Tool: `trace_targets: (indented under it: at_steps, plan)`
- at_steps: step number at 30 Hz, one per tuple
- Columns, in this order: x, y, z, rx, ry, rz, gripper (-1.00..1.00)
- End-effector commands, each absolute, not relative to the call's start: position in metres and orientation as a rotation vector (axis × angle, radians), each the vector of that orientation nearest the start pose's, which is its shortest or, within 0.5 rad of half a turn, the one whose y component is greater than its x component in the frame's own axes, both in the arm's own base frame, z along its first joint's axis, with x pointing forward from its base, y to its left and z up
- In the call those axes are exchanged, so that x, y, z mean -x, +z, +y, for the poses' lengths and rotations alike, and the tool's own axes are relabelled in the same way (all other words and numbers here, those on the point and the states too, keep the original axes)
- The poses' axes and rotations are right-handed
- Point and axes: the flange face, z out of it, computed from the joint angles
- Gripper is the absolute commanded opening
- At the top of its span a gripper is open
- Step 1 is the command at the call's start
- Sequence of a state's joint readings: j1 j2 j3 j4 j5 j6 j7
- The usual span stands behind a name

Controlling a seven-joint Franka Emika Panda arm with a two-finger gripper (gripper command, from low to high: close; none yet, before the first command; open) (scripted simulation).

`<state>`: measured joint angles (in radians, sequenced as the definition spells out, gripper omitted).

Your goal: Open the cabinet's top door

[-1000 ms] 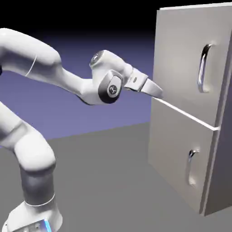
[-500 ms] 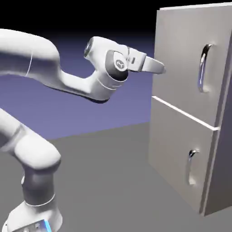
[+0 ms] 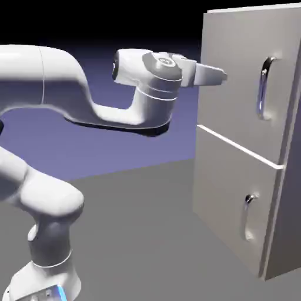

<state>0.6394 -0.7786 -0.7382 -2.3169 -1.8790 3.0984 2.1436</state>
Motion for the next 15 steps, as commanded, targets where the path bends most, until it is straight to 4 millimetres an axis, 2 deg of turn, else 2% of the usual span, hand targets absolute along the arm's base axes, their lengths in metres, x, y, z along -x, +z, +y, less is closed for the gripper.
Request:
trace_targets:
  at_steps: [1, 8, 15]
  plan:
    - [-0.383, 0.638, -0.054, 1.883, -1.652, 0.667, 0.0]
    - [-0.392, 0.628, -0.092, 1.818, -1.692, 0.665, 0.0]
    - [-0.406, 0.608, -0.135, 1.775, -1.72, 0.674, 0.0]
